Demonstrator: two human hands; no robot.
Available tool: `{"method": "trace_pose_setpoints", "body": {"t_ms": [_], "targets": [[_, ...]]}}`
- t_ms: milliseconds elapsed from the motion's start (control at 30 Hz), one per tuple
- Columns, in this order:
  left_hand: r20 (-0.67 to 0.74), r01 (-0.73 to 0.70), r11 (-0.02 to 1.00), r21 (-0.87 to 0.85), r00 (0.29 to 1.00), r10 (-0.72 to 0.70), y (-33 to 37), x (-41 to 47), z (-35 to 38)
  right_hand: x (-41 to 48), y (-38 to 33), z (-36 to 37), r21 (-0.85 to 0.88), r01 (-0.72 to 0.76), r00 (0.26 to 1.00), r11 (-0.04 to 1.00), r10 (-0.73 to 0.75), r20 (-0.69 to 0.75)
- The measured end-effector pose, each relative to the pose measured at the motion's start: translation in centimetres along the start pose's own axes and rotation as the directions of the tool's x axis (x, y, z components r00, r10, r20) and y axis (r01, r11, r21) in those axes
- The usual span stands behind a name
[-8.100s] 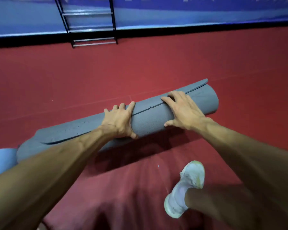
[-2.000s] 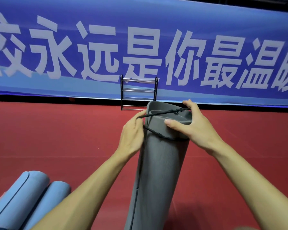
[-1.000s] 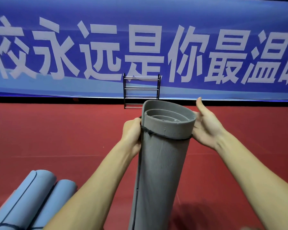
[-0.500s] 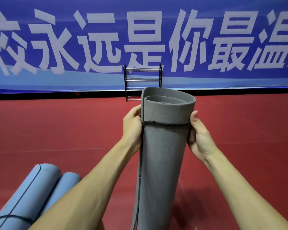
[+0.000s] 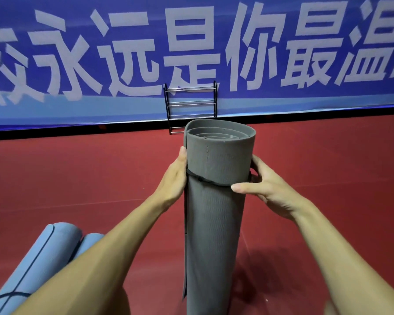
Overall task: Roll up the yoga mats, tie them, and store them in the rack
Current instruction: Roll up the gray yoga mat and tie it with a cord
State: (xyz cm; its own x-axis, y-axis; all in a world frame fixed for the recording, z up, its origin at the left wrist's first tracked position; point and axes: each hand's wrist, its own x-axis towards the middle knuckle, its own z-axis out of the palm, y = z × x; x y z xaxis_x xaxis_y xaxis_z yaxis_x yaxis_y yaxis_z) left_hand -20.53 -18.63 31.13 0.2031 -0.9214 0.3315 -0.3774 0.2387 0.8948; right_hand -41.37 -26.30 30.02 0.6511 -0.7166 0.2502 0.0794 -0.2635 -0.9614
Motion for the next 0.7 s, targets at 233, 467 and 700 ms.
{"method": "trace_pose_setpoints", "body": {"t_ms": [233,467,700], "targets": [[0.127,0.151,0.985,-0.081,0.982,-0.140,-2.4,-0.4,-0.2,0.4,0.4,1.7,-0.032,-0.067,0.993,0.997,0.064,-0.098],[0.087,0.238,0.950,-0.204,0.971,-0.225,-4.3,0.3,-1.4,0.8,2.0,2.1,-0.168,-0.136,0.990,0.976,0.140,0.016],[0.032,-0.125,0.992,0.033,0.992,0.124,-3.8,0.2,-1.7,1.8,1.7,3.1,-0.067,-0.005,0.970,0.998,-0.012,-0.243]]}}
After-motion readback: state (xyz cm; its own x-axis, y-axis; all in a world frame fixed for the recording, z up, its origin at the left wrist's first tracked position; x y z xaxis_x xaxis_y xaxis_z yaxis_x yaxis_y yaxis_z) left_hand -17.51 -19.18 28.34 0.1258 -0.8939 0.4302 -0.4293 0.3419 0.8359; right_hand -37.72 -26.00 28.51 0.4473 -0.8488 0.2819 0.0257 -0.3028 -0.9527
